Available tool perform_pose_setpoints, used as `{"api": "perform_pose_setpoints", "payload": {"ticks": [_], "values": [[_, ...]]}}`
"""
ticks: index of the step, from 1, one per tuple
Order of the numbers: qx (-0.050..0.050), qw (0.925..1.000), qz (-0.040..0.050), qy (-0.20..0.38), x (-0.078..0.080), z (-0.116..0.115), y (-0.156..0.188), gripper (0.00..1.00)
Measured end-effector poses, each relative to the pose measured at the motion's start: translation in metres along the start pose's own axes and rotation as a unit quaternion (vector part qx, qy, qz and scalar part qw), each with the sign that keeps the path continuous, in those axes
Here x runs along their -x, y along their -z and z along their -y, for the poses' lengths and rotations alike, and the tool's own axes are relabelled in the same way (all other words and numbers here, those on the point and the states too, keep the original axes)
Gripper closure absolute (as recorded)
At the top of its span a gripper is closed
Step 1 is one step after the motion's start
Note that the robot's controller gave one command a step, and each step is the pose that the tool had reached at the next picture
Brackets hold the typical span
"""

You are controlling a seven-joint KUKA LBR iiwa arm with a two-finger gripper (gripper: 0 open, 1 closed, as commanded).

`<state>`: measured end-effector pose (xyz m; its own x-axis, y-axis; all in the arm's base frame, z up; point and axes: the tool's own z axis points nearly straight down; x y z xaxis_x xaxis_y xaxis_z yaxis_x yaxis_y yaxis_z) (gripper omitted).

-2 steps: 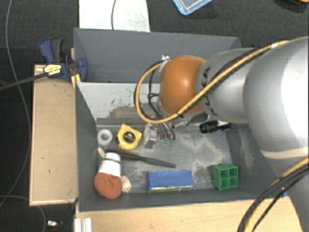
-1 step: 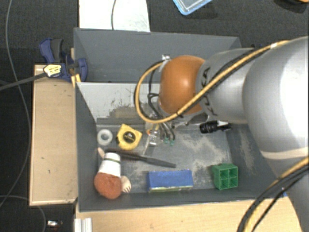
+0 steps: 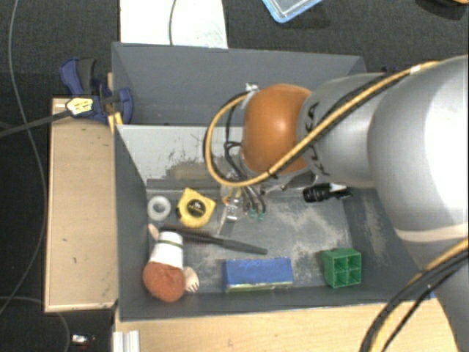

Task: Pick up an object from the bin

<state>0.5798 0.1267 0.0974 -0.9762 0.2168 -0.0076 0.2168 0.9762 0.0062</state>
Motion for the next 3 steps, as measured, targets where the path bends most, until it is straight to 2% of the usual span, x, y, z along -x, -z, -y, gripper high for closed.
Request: {"api": "perform_pose_setpoints", "payload": {"ticks": [1,2,3], "values": [[0.000,0.9997,0.0012,0.024,-0.029,-0.010,-0.011,0.00],[0.001,1.0000,0.0028,-0.004,-0.059,0.036,-0.016,1.00],[0.001,1.0000,0.0028,-0.004,-0.059,0.036,-0.016,1.00]]}}
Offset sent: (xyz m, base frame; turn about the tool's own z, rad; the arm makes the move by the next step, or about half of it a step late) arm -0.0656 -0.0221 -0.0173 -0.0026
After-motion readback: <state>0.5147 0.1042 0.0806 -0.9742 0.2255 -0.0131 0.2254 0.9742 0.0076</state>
